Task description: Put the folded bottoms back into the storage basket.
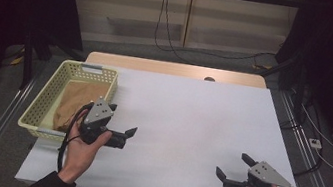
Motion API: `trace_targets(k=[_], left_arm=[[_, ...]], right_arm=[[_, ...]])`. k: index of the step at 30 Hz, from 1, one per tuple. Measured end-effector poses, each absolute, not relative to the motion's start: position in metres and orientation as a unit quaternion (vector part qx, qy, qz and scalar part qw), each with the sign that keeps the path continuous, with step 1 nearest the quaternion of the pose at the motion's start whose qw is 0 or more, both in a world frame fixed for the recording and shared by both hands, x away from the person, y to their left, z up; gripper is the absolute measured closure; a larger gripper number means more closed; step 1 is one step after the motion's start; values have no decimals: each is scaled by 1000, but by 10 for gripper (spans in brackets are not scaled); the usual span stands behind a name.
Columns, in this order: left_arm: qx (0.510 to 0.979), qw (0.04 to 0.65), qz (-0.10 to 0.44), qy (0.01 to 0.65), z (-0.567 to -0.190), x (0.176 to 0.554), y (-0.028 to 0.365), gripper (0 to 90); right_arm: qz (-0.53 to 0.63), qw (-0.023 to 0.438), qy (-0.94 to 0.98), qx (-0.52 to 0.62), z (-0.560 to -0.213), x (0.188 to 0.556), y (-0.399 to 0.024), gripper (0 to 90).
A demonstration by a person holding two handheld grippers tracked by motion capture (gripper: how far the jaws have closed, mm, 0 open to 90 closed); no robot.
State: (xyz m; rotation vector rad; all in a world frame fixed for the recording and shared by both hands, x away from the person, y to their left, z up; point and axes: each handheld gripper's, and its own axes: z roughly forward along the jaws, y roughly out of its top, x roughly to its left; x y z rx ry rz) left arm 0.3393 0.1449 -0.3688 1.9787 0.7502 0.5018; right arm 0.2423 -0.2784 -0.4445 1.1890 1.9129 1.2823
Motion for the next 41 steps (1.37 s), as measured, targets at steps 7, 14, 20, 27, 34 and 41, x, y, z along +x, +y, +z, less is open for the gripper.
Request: trace_targets(k=[7, 14, 20, 27, 34, 41], left_arm=[[822, 454, 183, 291, -386, 336, 131, 50], [820, 457, 172, 298, -409, 329, 131, 48], [815, 460, 157, 316, -420, 326, 138, 48], [823, 451, 142, 313, -435, 323, 139, 49], [810, 455, 159, 334, -442, 321, 142, 49], [811, 449, 160, 338, -442, 323, 142, 45]], right_arm=[[476, 271, 711, 441, -445, 242, -278, 22], [476, 271, 711, 442, -445, 242, -278, 22], [474, 273, 710, 443, -445, 242, -278, 23], [478, 269, 708, 445, -444, 242, -279, 24], [477, 272, 706, 448, -444, 242, -280, 26], [475, 270, 704, 453, -445, 243, -281, 32]])
